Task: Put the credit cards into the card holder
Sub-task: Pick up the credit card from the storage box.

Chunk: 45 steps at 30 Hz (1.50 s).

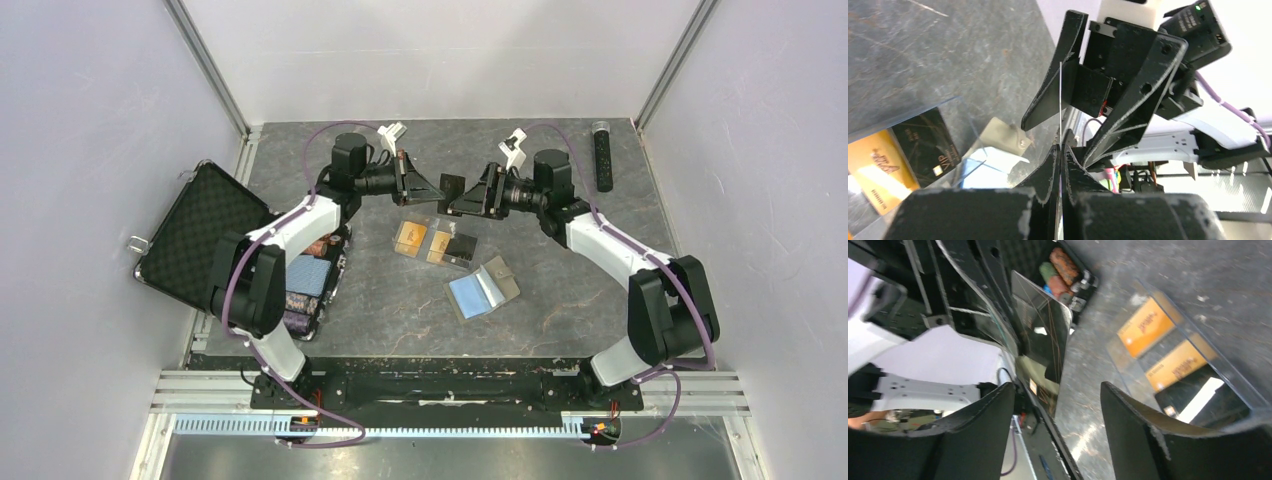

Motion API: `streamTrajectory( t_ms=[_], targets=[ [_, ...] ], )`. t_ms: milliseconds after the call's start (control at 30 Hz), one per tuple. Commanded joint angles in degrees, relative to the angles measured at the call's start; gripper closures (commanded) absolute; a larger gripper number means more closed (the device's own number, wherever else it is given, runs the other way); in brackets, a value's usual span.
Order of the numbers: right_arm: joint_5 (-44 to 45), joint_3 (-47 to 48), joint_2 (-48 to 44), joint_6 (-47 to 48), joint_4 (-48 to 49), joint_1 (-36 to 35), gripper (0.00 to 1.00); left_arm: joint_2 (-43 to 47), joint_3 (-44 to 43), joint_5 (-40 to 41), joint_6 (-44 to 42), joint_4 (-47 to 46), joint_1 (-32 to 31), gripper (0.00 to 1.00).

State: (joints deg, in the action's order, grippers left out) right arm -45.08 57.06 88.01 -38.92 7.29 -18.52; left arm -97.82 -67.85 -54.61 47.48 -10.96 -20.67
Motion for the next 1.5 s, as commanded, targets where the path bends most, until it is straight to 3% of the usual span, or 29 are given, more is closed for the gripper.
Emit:
streamTrajectory(
  t_ms=[0, 67, 200, 267, 300, 433, 633, 867, 1100, 1467],
  targets=[
    [-4.62, -1.71, 0.39, -10.45, 16.17, -0.02, 0.37, 0.57, 0.74, -5.20, 7.25, -11.75, -0.15, 0.98],
    [-4.88, -1.91, 1.21, -12.64, 19.20, 0.06, 0.46, 0.48, 1.09, -5.73, 7.67, -12.43, -0.12, 0.98],
    [-5.27, -1.68, 2.96, -15.33, 22.18, -0.02, 0.80, 0.79, 2.31, -6.02, 8.15, -13.38, -0.16, 0.97],
    [-5.28, -1.84, 3.35, -15.96, 23.18, 0.03, 0.96, 1.00, 2.86, -5.67, 8.07, -13.38, -0.15, 0.89],
    [-5.24, -1.86, 3.38, -15.87, 23.21, 0.00, 1.00, 1.23, 3.28, -5.08, 7.91, -13.11, -0.11, 0.80],
    [-3.95, -1.46, 3.01, -11.29, 17.25, 0.07, 1.00, 2.01, 3.08, -2.49, 2.77, -5.73, -0.16, 0.66],
    [0.69, -2.17, 1.80, -2.19, 3.34, 0.84, 1.00, 1.90, -3.15, 9.35, -17.15, 26.52, -2.38, 0.66],
    [5.55, -2.53, 0.93, 4.89, -6.87, 2.69, 1.00, 0.09, -4.53, 20.14, -29.34, 43.61, -8.96, 0.66],
    [8.05, -1.57, 0.28, 10.23, -14.43, 4.38, 1.00, -4.78, -5.65, 24.50, -30.88, 46.47, -13.20, 0.70],
    [12.20, 1.16, -3.75, 22.75, -28.65, 4.68, 1.00, -18.75, -18.50, 26.92, -28.61, 42.56, -14.66, 0.72]
  ],
)
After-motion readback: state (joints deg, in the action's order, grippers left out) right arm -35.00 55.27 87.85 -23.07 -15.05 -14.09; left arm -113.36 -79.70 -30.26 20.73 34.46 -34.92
